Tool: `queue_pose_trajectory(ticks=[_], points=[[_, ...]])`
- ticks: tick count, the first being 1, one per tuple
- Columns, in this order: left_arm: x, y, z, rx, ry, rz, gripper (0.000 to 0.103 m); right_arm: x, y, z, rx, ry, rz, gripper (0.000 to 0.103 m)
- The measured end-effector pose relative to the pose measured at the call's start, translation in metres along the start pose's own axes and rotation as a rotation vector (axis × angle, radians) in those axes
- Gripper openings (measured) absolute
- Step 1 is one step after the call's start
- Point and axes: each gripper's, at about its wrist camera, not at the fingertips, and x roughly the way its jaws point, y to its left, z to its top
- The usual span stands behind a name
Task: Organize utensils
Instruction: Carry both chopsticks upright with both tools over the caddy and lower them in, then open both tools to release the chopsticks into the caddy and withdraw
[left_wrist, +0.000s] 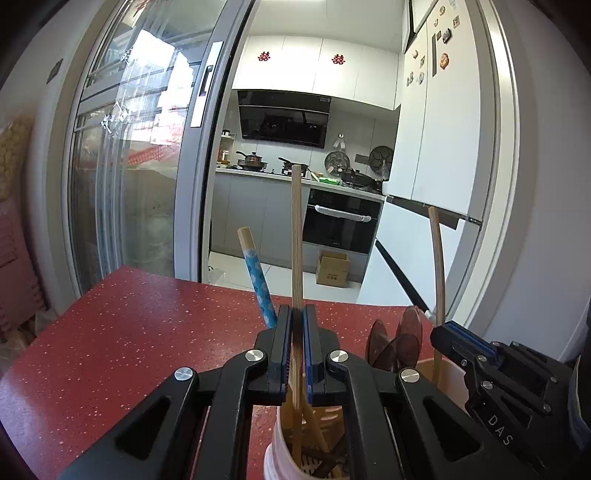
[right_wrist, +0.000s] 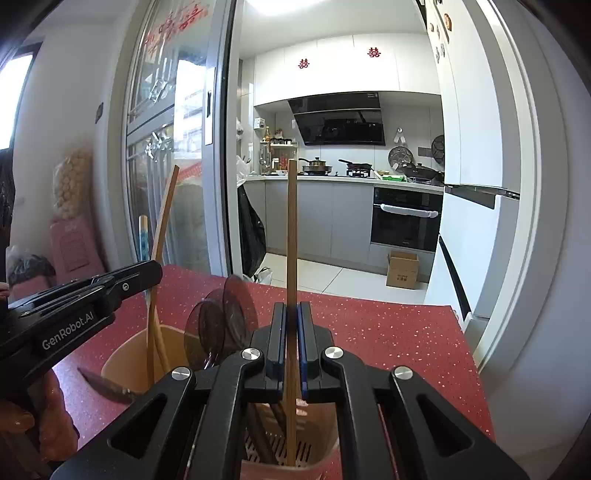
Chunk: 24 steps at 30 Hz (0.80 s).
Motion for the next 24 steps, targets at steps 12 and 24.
queue_pose_trajectory(ticks=[12, 24], points=[[-0.024, -0.002, -0.010, 0.034, 0.049, 0.055, 0.035, -0.002, 0.001, -0.008, 0.005, 0.090, 0.043, 0.007], [-0.061, 0.019, -0.016, -0.043, 0.123, 0.105, 0.035, -0.024, -0.012, 0.001, 0.105, 0.129, 0.075, 0.042]])
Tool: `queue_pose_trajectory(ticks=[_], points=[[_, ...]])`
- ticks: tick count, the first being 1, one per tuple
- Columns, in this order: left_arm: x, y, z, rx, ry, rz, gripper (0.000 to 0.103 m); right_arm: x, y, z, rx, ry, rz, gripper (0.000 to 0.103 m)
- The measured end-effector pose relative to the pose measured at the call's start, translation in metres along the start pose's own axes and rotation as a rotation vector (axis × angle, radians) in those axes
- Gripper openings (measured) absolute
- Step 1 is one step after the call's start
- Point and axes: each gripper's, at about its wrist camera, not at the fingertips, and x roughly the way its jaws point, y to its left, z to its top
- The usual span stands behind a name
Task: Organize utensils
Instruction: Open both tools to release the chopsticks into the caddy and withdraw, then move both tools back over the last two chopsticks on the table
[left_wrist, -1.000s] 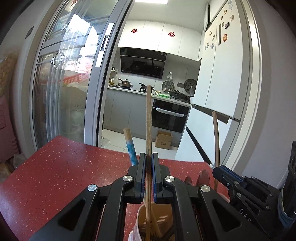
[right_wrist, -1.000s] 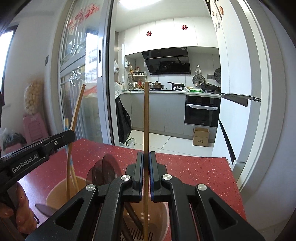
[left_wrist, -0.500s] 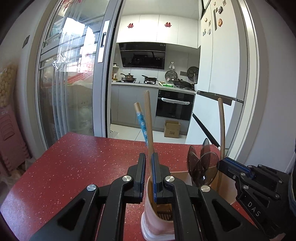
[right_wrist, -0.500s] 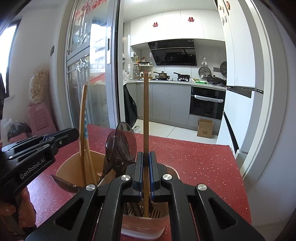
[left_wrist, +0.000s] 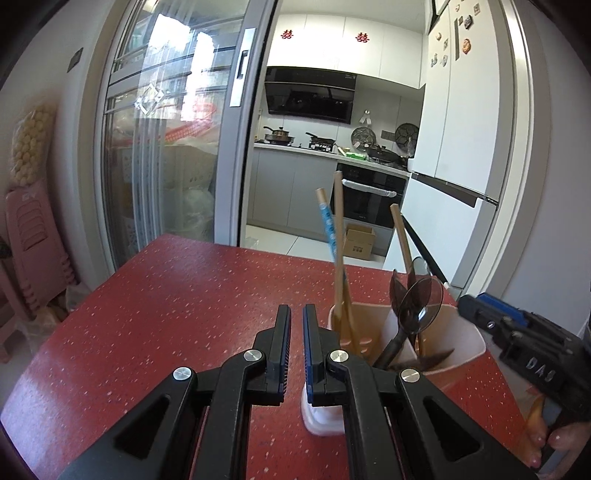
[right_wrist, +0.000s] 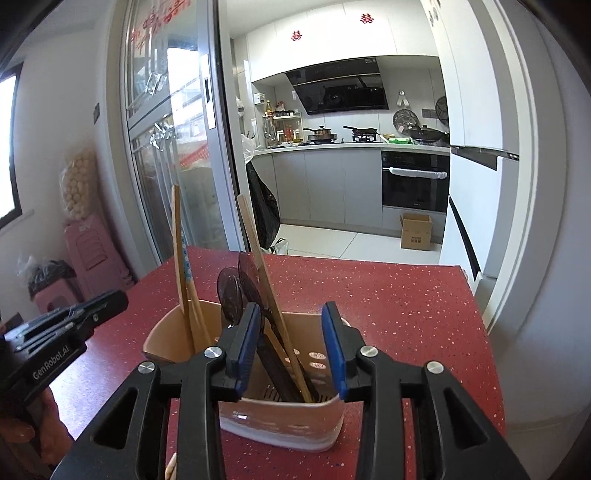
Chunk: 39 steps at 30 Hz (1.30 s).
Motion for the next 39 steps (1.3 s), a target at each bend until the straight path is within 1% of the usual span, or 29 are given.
queue_pose_trajectory(ticks=[1, 5, 10, 18, 22, 24, 29, 31, 34, 39], points=[[-0.004, 0.002, -0.002, -0.007, 0.007, 0.000, 0.035, -0.005, -0.001, 0.000, 0.013, 0.000, 0.004, 0.045], [-0.018, 0.010, -0.016, -0.011, 0.057, 0.005, 0.036, -0.027, -0.004, -0.005, 0.049, 0.004, 0.009, 0.049], [-0.035, 0.018, -0.038, -0.011, 0.147, 0.006, 0.036, -0.056, -0.005, -0.018, 0.090, 0.014, 0.015, 0.058], [-0.065, 0.019, -0.085, 0.045, 0.239, 0.015, 0.036, -0.082, 0.002, -0.055, 0.132, 0.119, -0.001, 0.060], [-0.080, 0.021, -0.104, 0.052, 0.263, 0.033, 0.036, -0.088, 0.003, -0.075, 0.153, 0.184, -0.014, 0.061], [-0.086, 0.022, -0.111, 0.047, 0.278, 0.030, 0.036, -0.091, 0.003, -0.085, 0.173, 0.212, -0.024, 0.061], [-0.094, 0.026, -0.127, 0.023, 0.309, 0.036, 0.036, -0.101, 0.002, -0.105, 0.195, 0.248, -0.040, 0.063], [-0.096, 0.026, -0.132, 0.028, 0.322, 0.035, 0.036, -0.104, 0.002, -0.111, 0.196, 0.263, -0.045, 0.064], [-0.103, 0.026, -0.139, 0.039, 0.324, 0.037, 0.036, -0.107, 0.003, -0.120, 0.203, 0.284, -0.055, 0.066], [-0.110, 0.032, -0.147, 0.023, 0.337, 0.034, 0.036, -0.111, 0.006, -0.131, 0.216, 0.312, -0.064, 0.067]])
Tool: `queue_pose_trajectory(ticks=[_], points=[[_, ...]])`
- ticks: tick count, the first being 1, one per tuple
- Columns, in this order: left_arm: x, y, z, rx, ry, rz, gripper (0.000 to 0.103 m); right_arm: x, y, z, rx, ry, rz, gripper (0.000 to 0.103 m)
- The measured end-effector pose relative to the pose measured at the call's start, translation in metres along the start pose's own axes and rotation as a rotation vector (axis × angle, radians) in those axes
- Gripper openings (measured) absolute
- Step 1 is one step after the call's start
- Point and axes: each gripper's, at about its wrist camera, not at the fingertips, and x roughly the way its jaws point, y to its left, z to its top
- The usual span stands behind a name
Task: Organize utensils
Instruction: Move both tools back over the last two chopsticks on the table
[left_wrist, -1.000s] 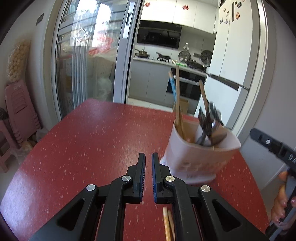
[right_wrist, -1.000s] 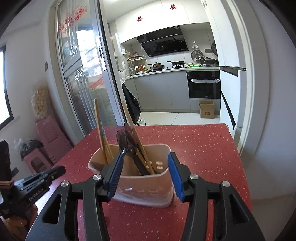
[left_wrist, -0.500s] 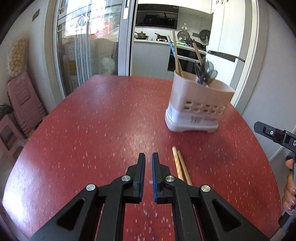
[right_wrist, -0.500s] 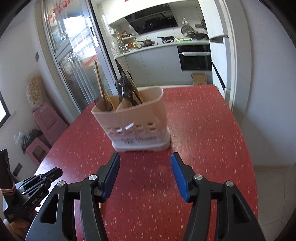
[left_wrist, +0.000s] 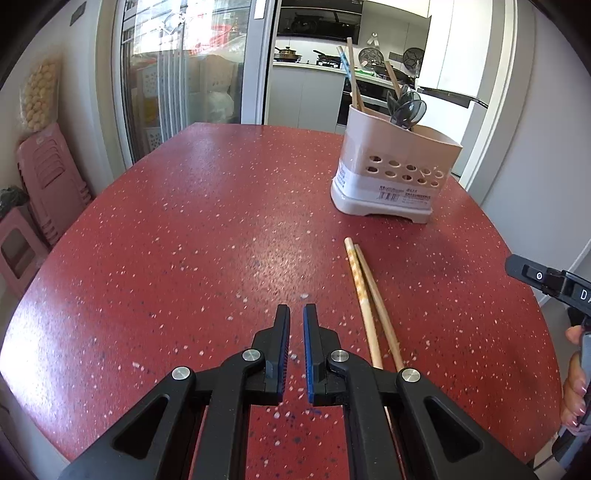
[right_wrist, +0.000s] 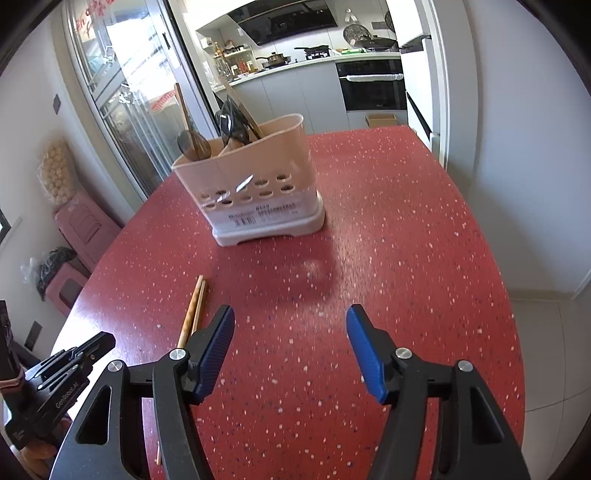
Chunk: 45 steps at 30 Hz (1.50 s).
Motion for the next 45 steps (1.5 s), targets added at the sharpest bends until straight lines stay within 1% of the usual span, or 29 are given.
queue_pose_trajectory(ticks=[1, 2, 3, 5, 7, 11, 13, 14, 15, 16, 19, 20, 25, 27, 30, 37, 43, 44, 45], points=[[0.000, 0.001, -0.002, -0.001, 0.006, 0.006, 0.062, 0.000, 0.001, -0.002, -0.001, 0.005, -0.004, 0.069], [0.000, 0.002, -0.003, -0.005, 0.016, 0.011, 0.092, 0.000, 0.001, -0.004, -0.001, 0.009, -0.007, 0.069], [-0.001, 0.004, -0.004, -0.019, 0.013, 0.031, 0.103, -0.001, 0.002, -0.005, -0.002, 0.011, -0.008, 0.069], [-0.004, 0.006, -0.004, -0.029, -0.023, 0.038, 0.103, -0.001, 0.003, -0.008, -0.002, 0.014, -0.013, 0.070], [-0.002, 0.006, -0.005, -0.024, -0.019, 0.038, 0.103, -0.003, 0.005, -0.011, -0.006, 0.016, -0.018, 0.076], [0.002, 0.008, -0.007, -0.028, -0.013, 0.049, 0.103, -0.002, 0.009, -0.014, -0.011, 0.031, -0.029, 0.081], [0.003, 0.010, -0.009, -0.032, -0.006, 0.050, 0.103, -0.001, 0.011, -0.016, -0.012, 0.036, -0.034, 0.089], [0.002, 0.011, -0.010, -0.034, -0.005, 0.053, 0.103, -0.001, 0.012, -0.017, -0.011, 0.041, -0.024, 0.089], [0.003, 0.011, -0.011, -0.036, -0.001, 0.056, 0.103, 0.001, 0.014, -0.018, -0.012, 0.051, -0.010, 0.094], [0.000, 0.014, -0.013, -0.037, 0.000, 0.056, 0.103, 0.003, 0.015, -0.019, -0.015, 0.066, 0.012, 0.103], [-0.001, 0.017, -0.016, -0.044, 0.011, 0.059, 0.103, 0.008, 0.022, -0.024, -0.025, 0.096, 0.033, 0.103], [0.000, 0.017, -0.016, -0.045, 0.017, 0.059, 0.103, 0.012, 0.027, -0.025, -0.045, 0.131, 0.037, 0.103], [0.002, 0.020, -0.018, -0.043, 0.037, 0.077, 0.103, 0.029, 0.042, -0.026, -0.062, 0.227, 0.011, 0.103], [0.004, 0.023, -0.018, -0.048, 0.053, 0.081, 0.103, 0.036, 0.047, -0.026, -0.061, 0.249, 0.012, 0.103], [0.008, 0.025, -0.018, -0.040, 0.071, 0.109, 0.103, 0.046, 0.057, -0.025, -0.085, 0.289, -0.001, 0.103], [0.009, 0.033, -0.016, -0.052, 0.084, 0.117, 0.103, 0.070, 0.076, -0.025, -0.134, 0.371, -0.039, 0.103], [0.010, 0.038, -0.016, -0.058, 0.087, 0.118, 0.103, 0.079, 0.085, -0.028, -0.158, 0.399, -0.090, 0.100], [0.011, 0.040, -0.016, -0.061, 0.089, 0.119, 0.103, 0.080, 0.087, -0.029, -0.163, 0.401, -0.095, 0.099], [0.011, 0.042, -0.015, -0.064, 0.090, 0.118, 0.103, 0.081, 0.089, -0.029, -0.166, 0.404, -0.098, 0.096]])
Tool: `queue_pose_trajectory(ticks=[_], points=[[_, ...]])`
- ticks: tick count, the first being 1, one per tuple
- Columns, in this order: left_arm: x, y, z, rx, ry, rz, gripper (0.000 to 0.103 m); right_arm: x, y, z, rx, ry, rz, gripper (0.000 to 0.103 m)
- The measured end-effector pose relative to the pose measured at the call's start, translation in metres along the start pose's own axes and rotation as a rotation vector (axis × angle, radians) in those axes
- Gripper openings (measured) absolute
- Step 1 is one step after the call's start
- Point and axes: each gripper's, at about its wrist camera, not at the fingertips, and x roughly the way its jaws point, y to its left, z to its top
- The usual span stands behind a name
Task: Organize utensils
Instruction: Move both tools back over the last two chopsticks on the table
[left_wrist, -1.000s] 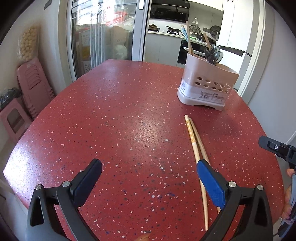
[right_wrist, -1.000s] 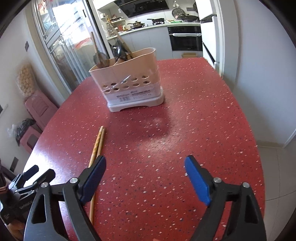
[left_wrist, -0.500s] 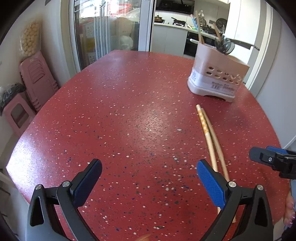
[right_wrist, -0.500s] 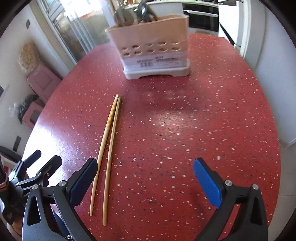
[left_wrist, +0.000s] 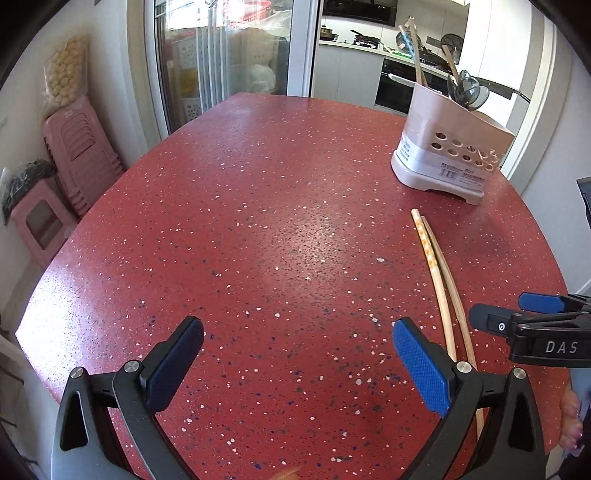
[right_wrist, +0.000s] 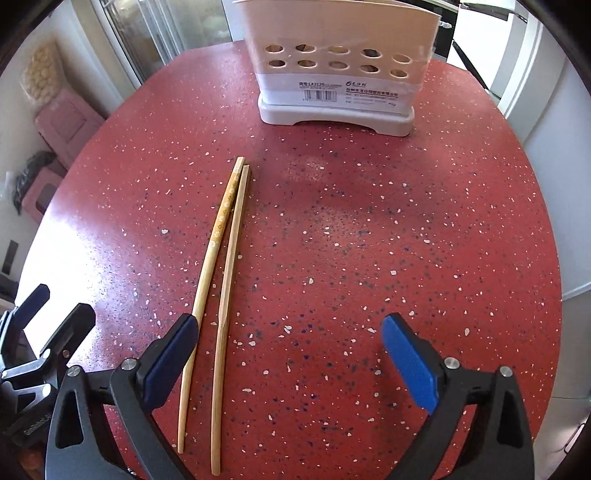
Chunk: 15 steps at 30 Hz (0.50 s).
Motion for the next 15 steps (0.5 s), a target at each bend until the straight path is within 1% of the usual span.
queue_pose_trajectory(ticks=[5, 7, 11, 15], points=[[0.001, 0.007, 0.001, -0.012, 0.002, -0.002, 0.103, 0.007, 0.010, 0.003, -0.021, 0.020, -0.035, 0.090], [0.002, 0.009, 0.001, -0.014, 0.002, -0.002, 0.103, 0.011, 0.014, 0.005, -0.027, 0.028, -0.050, 0.082], [0.002, 0.013, 0.001, -0.015, 0.003, 0.000, 0.103, 0.014, 0.022, 0.008, -0.048, 0.036, -0.081, 0.075], [0.005, 0.013, 0.003, -0.011, 0.006, 0.000, 0.103, 0.016, 0.030, 0.021, -0.058, 0.048, -0.081, 0.063]])
